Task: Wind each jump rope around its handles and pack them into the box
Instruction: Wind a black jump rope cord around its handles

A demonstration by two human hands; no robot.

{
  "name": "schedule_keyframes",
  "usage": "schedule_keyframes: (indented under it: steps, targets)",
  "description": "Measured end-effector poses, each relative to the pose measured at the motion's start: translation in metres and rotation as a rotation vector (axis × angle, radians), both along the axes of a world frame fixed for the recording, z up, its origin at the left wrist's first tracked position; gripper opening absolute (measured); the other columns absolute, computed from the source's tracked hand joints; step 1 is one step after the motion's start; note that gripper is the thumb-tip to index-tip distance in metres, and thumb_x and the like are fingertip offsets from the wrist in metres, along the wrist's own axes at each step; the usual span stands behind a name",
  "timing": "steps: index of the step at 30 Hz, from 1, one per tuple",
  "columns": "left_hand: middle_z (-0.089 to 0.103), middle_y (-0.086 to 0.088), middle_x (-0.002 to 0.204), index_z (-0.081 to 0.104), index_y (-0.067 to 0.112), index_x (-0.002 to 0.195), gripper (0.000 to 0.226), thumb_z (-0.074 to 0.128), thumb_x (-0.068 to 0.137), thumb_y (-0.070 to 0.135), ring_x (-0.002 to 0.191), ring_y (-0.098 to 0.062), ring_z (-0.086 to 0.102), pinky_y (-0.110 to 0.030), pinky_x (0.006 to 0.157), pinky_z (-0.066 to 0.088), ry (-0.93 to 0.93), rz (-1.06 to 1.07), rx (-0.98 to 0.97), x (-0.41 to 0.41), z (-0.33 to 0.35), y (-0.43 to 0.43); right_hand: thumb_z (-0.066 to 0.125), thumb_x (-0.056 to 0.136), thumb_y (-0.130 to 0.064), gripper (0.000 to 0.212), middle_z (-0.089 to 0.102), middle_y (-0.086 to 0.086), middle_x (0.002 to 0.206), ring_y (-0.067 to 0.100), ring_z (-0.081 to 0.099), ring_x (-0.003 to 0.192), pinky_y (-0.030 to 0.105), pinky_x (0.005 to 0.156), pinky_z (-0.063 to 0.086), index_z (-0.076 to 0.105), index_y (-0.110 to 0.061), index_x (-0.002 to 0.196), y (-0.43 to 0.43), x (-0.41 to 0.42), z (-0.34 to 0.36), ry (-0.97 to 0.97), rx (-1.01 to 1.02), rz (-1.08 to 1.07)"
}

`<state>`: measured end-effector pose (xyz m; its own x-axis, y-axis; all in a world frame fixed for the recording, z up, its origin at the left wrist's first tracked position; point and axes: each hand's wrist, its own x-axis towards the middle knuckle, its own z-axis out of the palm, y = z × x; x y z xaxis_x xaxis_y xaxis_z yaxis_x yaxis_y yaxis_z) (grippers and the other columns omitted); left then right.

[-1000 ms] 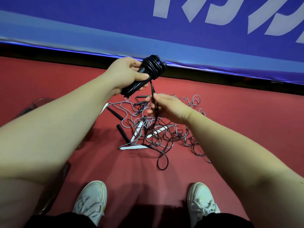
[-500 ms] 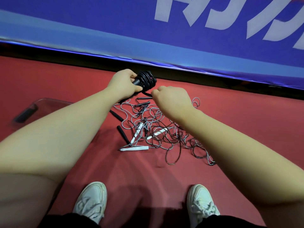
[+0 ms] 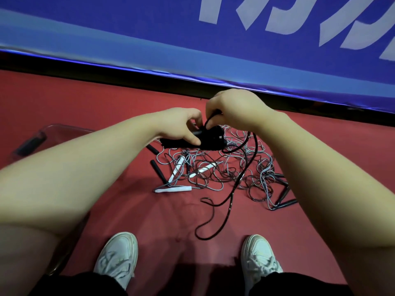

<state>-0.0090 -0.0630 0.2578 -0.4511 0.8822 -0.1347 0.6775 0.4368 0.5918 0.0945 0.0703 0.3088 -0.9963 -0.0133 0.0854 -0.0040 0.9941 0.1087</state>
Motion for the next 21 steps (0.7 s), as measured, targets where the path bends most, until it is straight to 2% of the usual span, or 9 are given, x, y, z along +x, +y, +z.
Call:
schedule_keyframes:
  steps: [4,6,8,11,12,15,17,19,21]
  targets:
    - [0.065,-0.02,0.109,0.056,0.024,0.108,0.038,0.078,0.076,0.022,0.106,-0.037,0.061,-0.052,0.096,0.046,-0.244,-0.058,-0.031,0.007,-0.008,-0.001,0.069,0.08,-0.04,0.028,0.064,0.002,0.094,0.02,0.055,0.089,0.035,0.07,0.045,0.069,-0.018,0.095,0.005,0.004,-0.004,-0.035,-0.072,0.006]
    - [0.063,-0.025,0.112,0.055,0.027,0.103,0.041,0.079,0.07,0.027,0.107,-0.041,0.06,-0.055,0.096,0.046,-0.325,-0.072,-0.028,0.009,-0.011,-0.001,0.069,0.079,-0.041,0.028,0.063,0.001,0.091,0.019,0.055,0.087,0.036,0.071,0.047,0.069,-0.018,0.093,0.006,0.005,-0.007,-0.039,-0.093,0.003]
    - [0.067,-0.021,0.104,0.055,0.026,0.097,0.039,0.081,0.068,0.029,0.098,-0.038,0.065,-0.046,0.089,0.051,-0.318,-0.051,-0.037,0.009,-0.012,0.0,0.07,0.079,-0.041,0.028,0.063,0.0,0.091,0.019,0.056,0.087,0.035,0.071,0.047,0.068,-0.017,0.093,0.009,0.006,-0.008,-0.029,-0.1,-0.001]
    - [0.072,-0.008,0.084,0.057,0.014,0.091,0.023,0.075,0.079,0.021,0.072,-0.024,0.064,-0.03,0.064,0.046,-0.296,-0.044,-0.071,0.007,-0.012,0.003,0.071,0.077,-0.044,0.032,0.065,0.001,0.089,0.018,0.056,0.083,0.035,0.07,0.047,0.068,-0.016,0.093,0.011,0.008,-0.007,-0.024,-0.107,0.006]
    - [0.073,-0.009,0.086,0.057,0.013,0.089,0.02,0.074,0.079,0.019,0.072,-0.024,0.065,-0.03,0.064,0.046,-0.296,-0.061,-0.08,0.007,-0.011,0.004,0.071,0.076,-0.045,0.034,0.064,0.0,0.086,0.017,0.055,0.08,0.034,0.069,0.047,0.068,-0.016,0.093,0.011,0.008,-0.006,-0.036,-0.105,0.007]
    - [0.072,-0.012,0.1,0.057,0.016,0.086,0.02,0.075,0.078,0.015,0.091,-0.026,0.068,-0.037,0.077,0.051,-0.259,-0.107,-0.081,0.009,-0.009,0.004,0.071,0.075,-0.048,0.036,0.06,-0.003,0.079,0.016,0.052,0.076,0.031,0.066,0.042,0.068,-0.017,0.093,0.011,0.007,-0.004,-0.116,-0.081,-0.008]
    - [0.071,-0.009,0.102,0.057,0.019,0.084,0.022,0.077,0.076,0.016,0.095,-0.019,0.067,-0.036,0.083,0.052,-0.2,-0.143,-0.075,0.011,-0.008,0.005,0.069,0.078,-0.044,0.033,0.066,-0.001,0.087,0.017,0.056,0.082,0.031,0.071,0.043,0.071,-0.019,0.099,0.013,0.007,-0.004,-0.21,-0.13,-0.011]
    - [0.073,-0.001,0.096,0.058,0.02,0.082,0.022,0.078,0.075,0.012,0.092,-0.01,0.068,-0.031,0.086,0.052,-0.189,-0.199,-0.078,0.015,-0.006,0.006,0.067,0.083,-0.036,0.028,0.068,-0.001,0.097,0.015,0.058,0.088,0.028,0.077,0.043,0.071,-0.02,0.106,0.016,0.007,-0.003,-0.319,-0.216,-0.006]
    - [0.074,0.002,0.094,0.059,0.018,0.084,0.022,0.075,0.076,0.006,0.088,-0.007,0.069,-0.023,0.081,0.051,-0.242,-0.251,-0.099,0.019,-0.005,0.004,0.065,0.086,-0.033,0.025,0.066,-0.004,0.095,0.01,0.055,0.087,0.022,0.075,0.04,0.07,-0.02,0.107,0.018,0.008,-0.003,-0.408,-0.269,-0.005]
